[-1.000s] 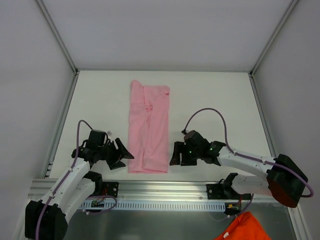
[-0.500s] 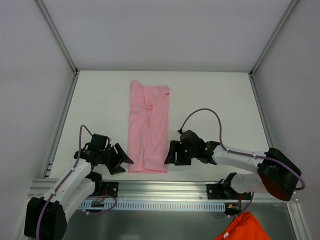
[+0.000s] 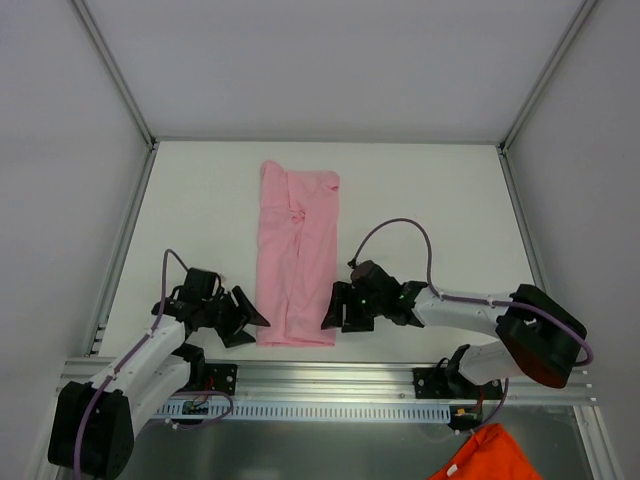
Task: Fold and stack the t-shirts
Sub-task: Grab the bottom of the folded rectangular tshirt with both arms
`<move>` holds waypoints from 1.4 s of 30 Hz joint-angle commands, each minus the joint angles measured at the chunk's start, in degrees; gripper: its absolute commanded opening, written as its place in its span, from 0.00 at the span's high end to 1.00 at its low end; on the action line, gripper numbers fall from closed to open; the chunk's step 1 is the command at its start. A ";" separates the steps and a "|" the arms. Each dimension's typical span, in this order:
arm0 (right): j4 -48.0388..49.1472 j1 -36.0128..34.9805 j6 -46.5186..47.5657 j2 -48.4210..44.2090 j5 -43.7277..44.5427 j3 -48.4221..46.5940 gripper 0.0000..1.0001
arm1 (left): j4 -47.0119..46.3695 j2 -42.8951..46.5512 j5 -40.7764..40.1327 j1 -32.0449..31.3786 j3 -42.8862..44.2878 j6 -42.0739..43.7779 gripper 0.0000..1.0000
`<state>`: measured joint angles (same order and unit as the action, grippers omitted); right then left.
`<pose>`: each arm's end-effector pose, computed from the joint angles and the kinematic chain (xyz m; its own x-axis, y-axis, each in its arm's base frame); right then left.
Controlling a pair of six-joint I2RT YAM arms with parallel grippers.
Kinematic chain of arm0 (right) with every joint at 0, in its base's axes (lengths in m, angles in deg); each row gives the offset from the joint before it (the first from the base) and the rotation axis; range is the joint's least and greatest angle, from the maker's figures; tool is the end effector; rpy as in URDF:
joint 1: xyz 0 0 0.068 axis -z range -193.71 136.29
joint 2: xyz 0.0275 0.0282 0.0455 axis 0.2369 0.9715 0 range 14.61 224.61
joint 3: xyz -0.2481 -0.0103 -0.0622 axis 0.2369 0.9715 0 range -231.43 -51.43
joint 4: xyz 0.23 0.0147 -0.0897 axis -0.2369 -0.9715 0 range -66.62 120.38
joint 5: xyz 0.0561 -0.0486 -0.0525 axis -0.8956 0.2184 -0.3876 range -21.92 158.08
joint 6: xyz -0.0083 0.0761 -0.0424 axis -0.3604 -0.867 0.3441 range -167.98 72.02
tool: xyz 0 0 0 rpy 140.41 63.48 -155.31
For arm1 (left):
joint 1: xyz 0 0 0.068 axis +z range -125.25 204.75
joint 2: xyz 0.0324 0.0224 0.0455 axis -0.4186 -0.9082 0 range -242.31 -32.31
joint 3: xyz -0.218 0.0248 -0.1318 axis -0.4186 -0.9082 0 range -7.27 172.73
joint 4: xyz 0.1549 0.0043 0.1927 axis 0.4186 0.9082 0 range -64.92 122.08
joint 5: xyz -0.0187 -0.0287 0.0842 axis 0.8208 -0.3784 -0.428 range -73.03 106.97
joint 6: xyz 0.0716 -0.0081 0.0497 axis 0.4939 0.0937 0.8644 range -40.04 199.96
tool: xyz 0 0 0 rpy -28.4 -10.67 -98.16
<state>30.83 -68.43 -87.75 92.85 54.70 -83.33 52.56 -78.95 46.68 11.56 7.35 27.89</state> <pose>0.1447 0.2356 0.1228 -0.8863 -0.1752 -0.4287 -0.4167 0.7056 0.5731 0.1364 -0.0714 0.1000 -0.8651 -0.5010 0.0248 -0.3894 0.6395 -0.6629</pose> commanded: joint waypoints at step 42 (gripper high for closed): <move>-12.83 -3.29 5.04 3.68 2.22 -14.32 0.99 | -3.23 -2.66 1.75 -0.78 9.20 2.41 1.00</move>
<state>22.70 -71.73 -87.31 97.72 54.76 -93.41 49.18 -80.54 48.26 11.19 11.59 28.59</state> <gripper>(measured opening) 0.020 0.011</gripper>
